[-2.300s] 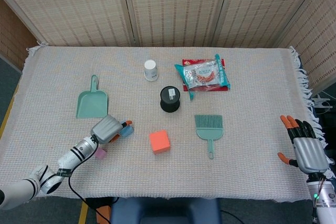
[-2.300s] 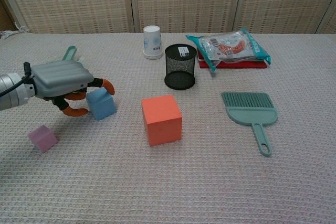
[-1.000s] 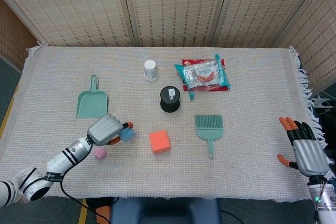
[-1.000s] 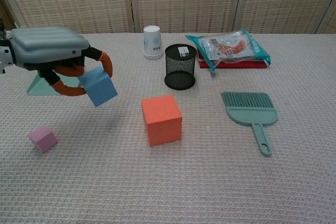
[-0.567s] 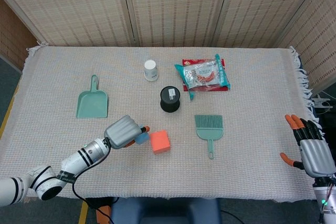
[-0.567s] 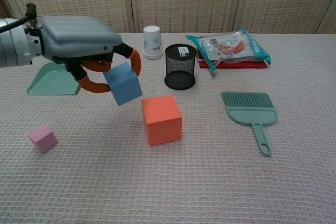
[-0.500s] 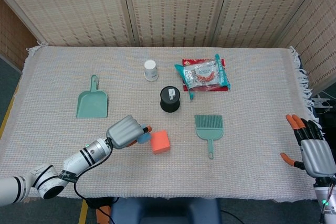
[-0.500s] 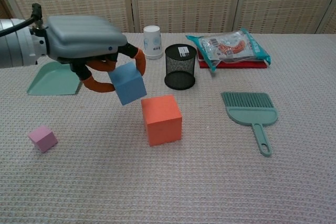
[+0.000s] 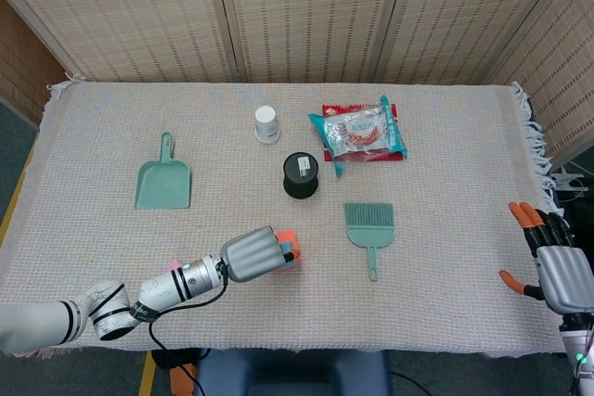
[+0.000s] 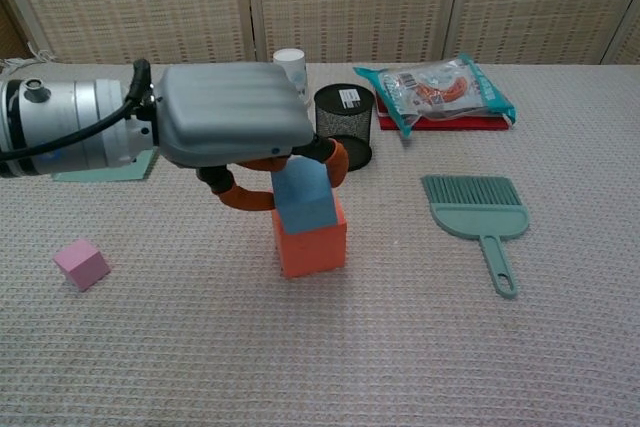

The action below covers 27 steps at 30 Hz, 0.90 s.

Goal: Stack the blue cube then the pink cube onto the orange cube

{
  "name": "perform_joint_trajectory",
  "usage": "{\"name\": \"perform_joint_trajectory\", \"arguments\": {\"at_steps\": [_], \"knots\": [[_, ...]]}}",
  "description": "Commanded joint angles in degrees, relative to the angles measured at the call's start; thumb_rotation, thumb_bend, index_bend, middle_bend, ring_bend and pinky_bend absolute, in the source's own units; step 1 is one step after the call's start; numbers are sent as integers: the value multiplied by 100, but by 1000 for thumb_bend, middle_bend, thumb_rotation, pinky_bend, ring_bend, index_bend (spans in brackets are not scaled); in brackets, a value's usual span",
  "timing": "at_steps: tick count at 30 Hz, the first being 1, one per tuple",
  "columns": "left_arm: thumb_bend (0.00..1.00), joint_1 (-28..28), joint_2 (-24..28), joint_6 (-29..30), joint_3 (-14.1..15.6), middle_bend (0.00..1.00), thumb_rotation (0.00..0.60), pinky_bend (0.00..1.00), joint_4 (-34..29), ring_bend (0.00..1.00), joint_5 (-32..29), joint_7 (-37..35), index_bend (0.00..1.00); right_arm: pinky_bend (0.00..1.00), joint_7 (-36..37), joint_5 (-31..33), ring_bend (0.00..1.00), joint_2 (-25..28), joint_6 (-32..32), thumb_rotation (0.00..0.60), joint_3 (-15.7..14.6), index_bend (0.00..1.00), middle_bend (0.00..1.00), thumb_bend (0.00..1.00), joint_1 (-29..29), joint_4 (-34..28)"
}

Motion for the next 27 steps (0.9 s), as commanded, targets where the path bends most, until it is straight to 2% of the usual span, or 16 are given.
{"name": "perform_joint_trajectory", "arguments": {"at_steps": [1, 11, 27], "knots": [[451, -68, -50, 14, -38, 1000, 600, 1000, 65, 1000, -8, -127, 570, 0, -6, -25, 0, 6, 5, 600, -16, 0, 0, 95, -7, -11], [453, -177, 46, -371, -129, 1000, 600, 1000, 51, 1000, -490, -396, 602, 0, 8, 0, 0, 28, 16, 600, 1, 0, 0, 94, -22, -27], [452, -305, -147, -450, -47, 1000, 600, 1000, 376, 1000, -510, -398, 608, 0, 26, -28, 0, 60, 74, 600, 2, 0, 0, 94, -59, -39]]}}
